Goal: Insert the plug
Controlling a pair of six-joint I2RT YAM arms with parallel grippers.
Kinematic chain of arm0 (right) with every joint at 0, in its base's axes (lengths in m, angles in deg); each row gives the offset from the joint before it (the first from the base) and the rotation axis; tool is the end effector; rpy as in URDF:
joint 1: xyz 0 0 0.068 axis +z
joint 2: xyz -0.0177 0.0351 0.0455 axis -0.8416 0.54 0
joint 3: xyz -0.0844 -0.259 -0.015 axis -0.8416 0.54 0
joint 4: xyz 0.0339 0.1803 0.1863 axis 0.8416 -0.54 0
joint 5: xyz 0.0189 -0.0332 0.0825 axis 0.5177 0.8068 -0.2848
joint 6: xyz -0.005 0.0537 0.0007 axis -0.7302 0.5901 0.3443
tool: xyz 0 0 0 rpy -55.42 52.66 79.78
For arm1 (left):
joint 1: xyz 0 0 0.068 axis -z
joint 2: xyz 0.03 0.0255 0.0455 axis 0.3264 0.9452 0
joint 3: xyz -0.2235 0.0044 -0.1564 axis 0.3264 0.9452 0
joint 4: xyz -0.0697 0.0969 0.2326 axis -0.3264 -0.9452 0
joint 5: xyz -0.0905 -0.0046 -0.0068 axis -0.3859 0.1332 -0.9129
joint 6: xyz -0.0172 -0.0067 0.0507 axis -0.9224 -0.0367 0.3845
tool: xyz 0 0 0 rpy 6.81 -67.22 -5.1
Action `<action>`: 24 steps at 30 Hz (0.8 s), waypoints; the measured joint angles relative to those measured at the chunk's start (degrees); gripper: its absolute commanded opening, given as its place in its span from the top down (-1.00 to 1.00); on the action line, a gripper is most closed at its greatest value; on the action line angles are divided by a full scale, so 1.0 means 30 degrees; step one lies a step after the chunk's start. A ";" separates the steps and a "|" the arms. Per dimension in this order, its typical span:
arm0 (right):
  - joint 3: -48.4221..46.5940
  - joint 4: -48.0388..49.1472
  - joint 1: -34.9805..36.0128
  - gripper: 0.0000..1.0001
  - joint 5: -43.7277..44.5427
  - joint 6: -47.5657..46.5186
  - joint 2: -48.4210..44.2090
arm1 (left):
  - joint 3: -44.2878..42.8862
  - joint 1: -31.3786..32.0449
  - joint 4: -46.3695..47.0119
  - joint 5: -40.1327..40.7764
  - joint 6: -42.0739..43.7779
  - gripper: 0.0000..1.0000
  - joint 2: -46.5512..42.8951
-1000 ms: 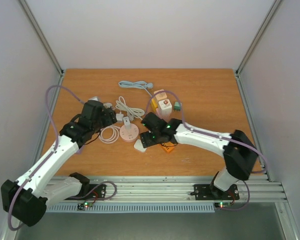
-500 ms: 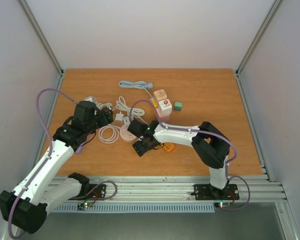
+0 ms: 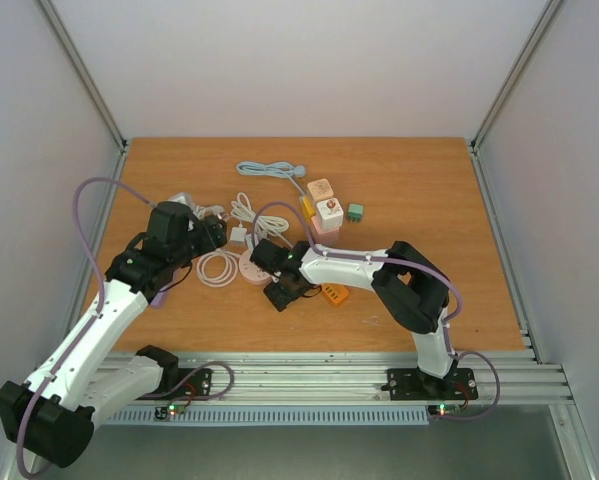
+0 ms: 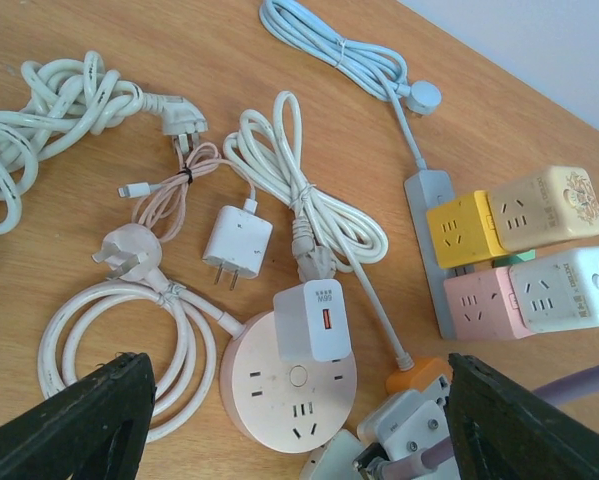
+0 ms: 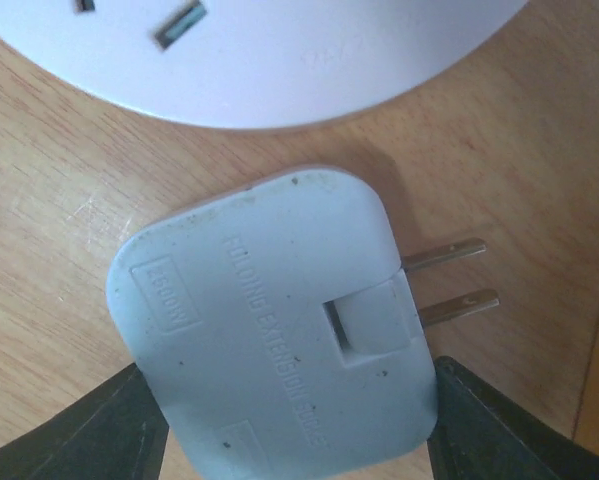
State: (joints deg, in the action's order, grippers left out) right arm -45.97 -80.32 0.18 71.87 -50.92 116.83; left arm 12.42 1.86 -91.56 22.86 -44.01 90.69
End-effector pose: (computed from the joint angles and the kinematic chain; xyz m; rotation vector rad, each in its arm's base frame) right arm 0.2060 0.3200 0.1488 -1.6331 2.4259 0.0563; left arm 0.1878 -0.0695 0.3017 -0.3777 2.2614 -0.4869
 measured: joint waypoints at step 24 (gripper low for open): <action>0.4430 0.6251 0.0000 -0.17 0.1421 0.3708 -0.7628 | 0.1625 -0.0022 0.2863 -0.4626 -0.0058 -0.80 -0.2142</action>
State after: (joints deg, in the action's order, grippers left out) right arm -32.68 -61.57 0.18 76.13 -39.80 93.95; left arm 17.29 1.79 -82.97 8.99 -44.19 84.26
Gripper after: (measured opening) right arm 0.631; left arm 0.853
